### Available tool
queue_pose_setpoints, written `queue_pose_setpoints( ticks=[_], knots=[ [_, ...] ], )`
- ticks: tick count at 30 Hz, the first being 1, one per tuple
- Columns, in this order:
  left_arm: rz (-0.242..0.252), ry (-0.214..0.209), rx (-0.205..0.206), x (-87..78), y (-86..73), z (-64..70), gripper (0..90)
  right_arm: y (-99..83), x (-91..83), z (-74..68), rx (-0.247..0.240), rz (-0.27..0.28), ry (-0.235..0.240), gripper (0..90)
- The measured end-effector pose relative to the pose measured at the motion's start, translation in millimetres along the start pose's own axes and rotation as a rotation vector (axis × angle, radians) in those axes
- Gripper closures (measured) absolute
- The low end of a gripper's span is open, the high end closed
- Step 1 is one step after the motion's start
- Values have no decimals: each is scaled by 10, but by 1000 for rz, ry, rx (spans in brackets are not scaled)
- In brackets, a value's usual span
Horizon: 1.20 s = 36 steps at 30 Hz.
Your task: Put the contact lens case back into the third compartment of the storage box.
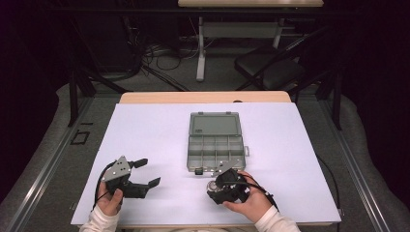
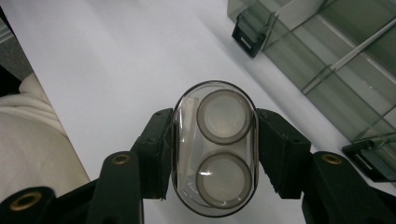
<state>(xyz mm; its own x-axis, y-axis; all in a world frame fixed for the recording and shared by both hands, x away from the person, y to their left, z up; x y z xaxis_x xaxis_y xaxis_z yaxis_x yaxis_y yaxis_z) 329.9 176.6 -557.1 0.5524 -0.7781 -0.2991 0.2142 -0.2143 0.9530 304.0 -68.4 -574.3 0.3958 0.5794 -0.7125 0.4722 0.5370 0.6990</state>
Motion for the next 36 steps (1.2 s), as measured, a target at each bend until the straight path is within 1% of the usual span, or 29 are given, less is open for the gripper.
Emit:
queue_pose_setpoints(
  ticks=[3, 5, 6, 9, 16, 23, 27, 30, 36],
  knots=[
    [0, 0, 0, 1, 0, 0, 160, 28, -23, 12, 11, 24, -6, 486],
    [-1, 0, -1, 0, -1, -1, 160, 50, -30, 28, 8, 46, -5, 486],
    [-1, 0, -1, 0, -1, -1, 160, 56, -42, 30, 15, 48, -6, 486],
    [-2, 0, 1, 0, -1, -2, 160, 84, -62, 44, 30, 76, -7, 486],
    [-1, 0, 0, 1, -1, -2, 160, 145, -91, 88, 52, 122, -6, 486],
    [1, -1, -2, -2, -1, -1, 160, 184, -103, 123, 58, 130, -2, 486],
    [1, -1, -1, -1, 0, 1, 160, 209, -127, 153, 68, 127, 0, 486],
    [1, -2, -1, -1, 0, 1, 160, 228, -147, 197, 76, 119, 1, 486],
    [1, -2, -1, 0, -1, 1, 160, 259, -180, 322, 106, 104, -3, 486]
  ],
)
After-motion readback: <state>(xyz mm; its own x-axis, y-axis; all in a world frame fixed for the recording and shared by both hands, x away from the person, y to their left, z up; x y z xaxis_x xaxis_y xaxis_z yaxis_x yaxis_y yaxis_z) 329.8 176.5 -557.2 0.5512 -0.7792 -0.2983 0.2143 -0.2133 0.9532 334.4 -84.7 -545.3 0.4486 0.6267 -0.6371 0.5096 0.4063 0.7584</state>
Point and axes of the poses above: each handheld gripper's, and its own axes: x roughly forward along the jaws, y roughly out of its top, z roughly to its right, the point moved 8 cm from there along x, roughly forward along the jaws, and after that the axes turned 8 degrees about z, right-handed, at the moved point
